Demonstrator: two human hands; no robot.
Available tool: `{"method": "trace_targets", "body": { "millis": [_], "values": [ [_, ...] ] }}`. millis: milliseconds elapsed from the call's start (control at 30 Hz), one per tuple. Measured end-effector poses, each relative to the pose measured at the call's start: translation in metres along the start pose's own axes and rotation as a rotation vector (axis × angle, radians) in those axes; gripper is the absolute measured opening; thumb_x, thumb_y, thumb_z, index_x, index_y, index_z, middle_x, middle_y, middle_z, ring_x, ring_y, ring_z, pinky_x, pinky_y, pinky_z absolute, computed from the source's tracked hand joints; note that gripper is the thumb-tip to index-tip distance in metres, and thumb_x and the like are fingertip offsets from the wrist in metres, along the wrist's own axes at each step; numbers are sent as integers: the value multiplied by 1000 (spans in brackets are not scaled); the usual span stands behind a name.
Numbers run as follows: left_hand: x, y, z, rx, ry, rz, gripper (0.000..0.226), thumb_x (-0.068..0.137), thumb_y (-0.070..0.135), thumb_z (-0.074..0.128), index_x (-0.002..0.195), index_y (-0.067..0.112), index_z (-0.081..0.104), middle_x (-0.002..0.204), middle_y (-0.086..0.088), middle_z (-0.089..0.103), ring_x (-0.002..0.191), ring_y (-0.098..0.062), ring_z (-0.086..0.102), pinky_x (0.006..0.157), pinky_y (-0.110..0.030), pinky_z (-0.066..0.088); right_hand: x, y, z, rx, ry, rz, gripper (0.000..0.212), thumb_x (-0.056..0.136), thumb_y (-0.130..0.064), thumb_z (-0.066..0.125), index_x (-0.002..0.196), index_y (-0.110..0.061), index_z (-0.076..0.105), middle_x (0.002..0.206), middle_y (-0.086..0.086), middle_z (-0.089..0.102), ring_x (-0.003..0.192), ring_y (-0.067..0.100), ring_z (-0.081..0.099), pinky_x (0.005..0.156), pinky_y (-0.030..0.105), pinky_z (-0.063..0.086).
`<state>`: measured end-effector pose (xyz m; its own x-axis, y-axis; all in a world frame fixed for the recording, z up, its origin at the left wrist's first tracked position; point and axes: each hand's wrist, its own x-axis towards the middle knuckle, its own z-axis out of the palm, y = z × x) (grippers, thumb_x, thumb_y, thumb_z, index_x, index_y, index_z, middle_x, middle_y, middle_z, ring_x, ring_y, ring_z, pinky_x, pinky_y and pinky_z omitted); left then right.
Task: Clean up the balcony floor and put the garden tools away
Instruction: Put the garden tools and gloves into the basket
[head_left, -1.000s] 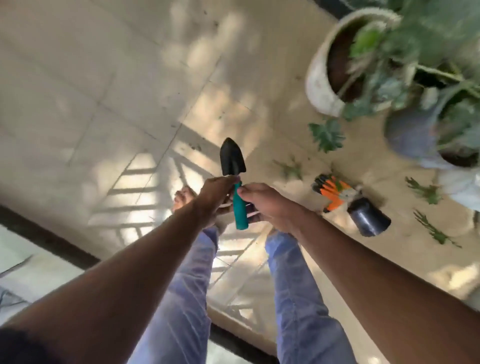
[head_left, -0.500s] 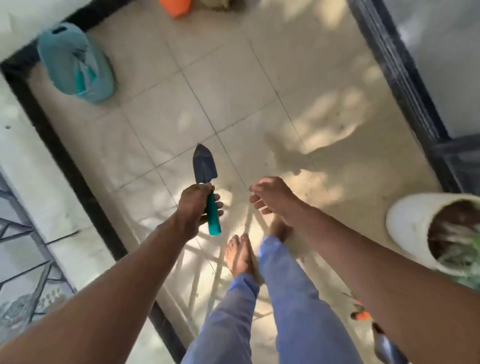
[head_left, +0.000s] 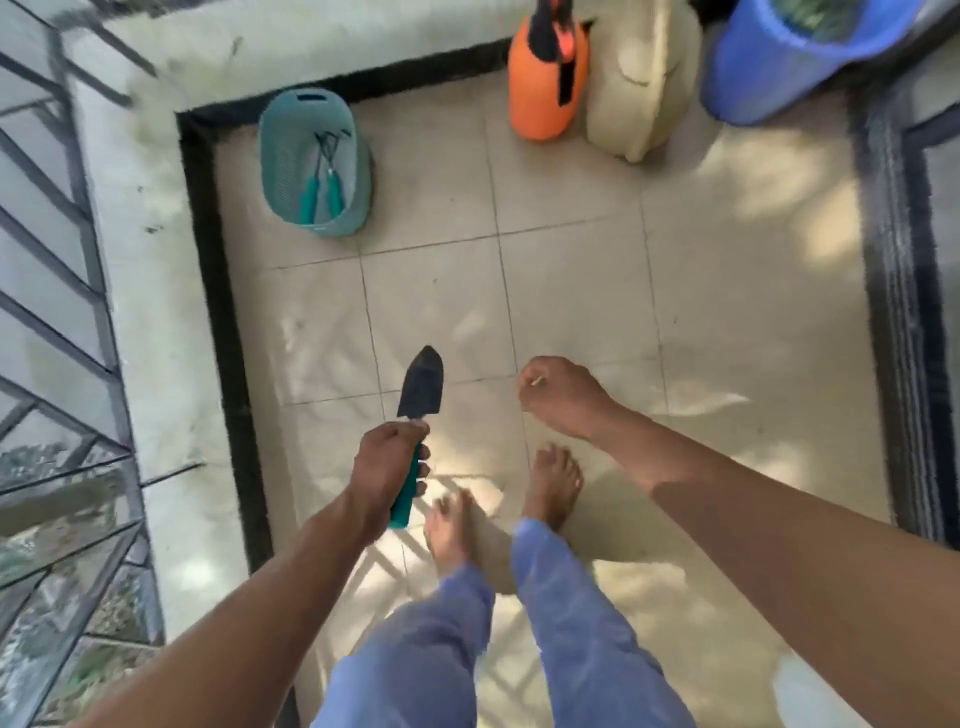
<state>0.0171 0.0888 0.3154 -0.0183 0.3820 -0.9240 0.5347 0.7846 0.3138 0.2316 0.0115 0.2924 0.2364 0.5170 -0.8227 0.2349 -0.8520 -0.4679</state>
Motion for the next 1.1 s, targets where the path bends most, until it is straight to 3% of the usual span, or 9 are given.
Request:
{"method": "trace_targets", "body": {
  "millis": [100, 433, 500, 600, 667, 800, 900, 1000, 1100],
  "values": [
    [24, 19, -5, -31, 13, 5, 11, 100, 15, 60, 91, 10, 62, 70, -6, 53, 49, -17, 45, 46, -23, 37, 34, -24, -13, -104, -1, -6, 14, 89, -17, 56, 91, -26, 68, 100, 0, 71, 101, 26, 66, 82, 29, 48],
    [117, 99, -57, 89, 25, 45, 11, 100, 11, 59, 89, 12, 64, 75, -7, 59, 55, -18, 51, 53, -27, 47, 123, -122, -18, -281, -95, 32, 16, 92, -17, 55, 97, -18, 71, 94, -5, 69, 98, 23, 68, 83, 28, 49],
    [139, 122, -75, 105, 52, 46, 5, 98, 14, 61, 97, 12, 66, 78, -7, 62, 57, -19, 54, 56, -30, 50, 140, -148, -16, -362, -138, 27, 14, 92, -18, 55, 96, -20, 69, 101, -3, 70, 101, 23, 67, 84, 27, 48],
    [175, 157, -97, 286, 103, 121, 13, 92, 23, 63, 103, 18, 67, 83, -6, 70, 72, -29, 67, 71, -40, 58, 182, -183, -13, -490, -145, -28, 16, 92, -21, 54, 101, -23, 67, 114, -2, 70, 110, 23, 64, 88, 27, 46],
    [196, 180, -106, 489, 161, 213, 22, 93, 31, 63, 112, 20, 66, 95, -10, 73, 89, -35, 69, 78, -37, 53, 214, -202, -11, -535, -104, -74, 27, 90, -27, 51, 115, -24, 62, 119, 3, 68, 114, 28, 63, 94, 31, 48],
    [251, 236, -118, 610, 285, 363, 36, 99, 35, 57, 131, 19, 59, 113, -16, 70, 104, -41, 64, 85, -41, 48, 292, -249, 3, -673, 81, -223, 55, 86, -41, 46, 139, -27, 40, 130, 11, 55, 119, 40, 55, 99, 51, 49],
    [295, 269, -118, 622, 324, 416, 39, 101, 33, 55, 137, 17, 54, 118, -20, 68, 106, -44, 63, 89, -45, 48, 351, -283, 13, -828, 121, -387, 64, 95, -33, 56, 153, -15, 34, 155, 16, 34, 139, 39, 34, 107, 50, 43],
    [341, 288, -111, 676, 360, 434, 39, 102, 32, 52, 136, 14, 52, 117, -22, 67, 104, -46, 62, 86, -47, 49, 406, -302, 18, -1031, 168, -563, 74, 94, -44, 58, 156, -13, 32, 167, 16, 18, 153, 38, 17, 118, 54, 29],
    [382, 300, -103, 740, 389, 402, 38, 103, 34, 51, 134, 12, 54, 116, -22, 68, 105, -45, 63, 87, -47, 49, 447, -309, 17, -1155, 136, -571, 88, 91, -54, 59, 159, -10, 26, 170, 16, 5, 157, 36, 4, 124, 56, 17]
  ]
}}
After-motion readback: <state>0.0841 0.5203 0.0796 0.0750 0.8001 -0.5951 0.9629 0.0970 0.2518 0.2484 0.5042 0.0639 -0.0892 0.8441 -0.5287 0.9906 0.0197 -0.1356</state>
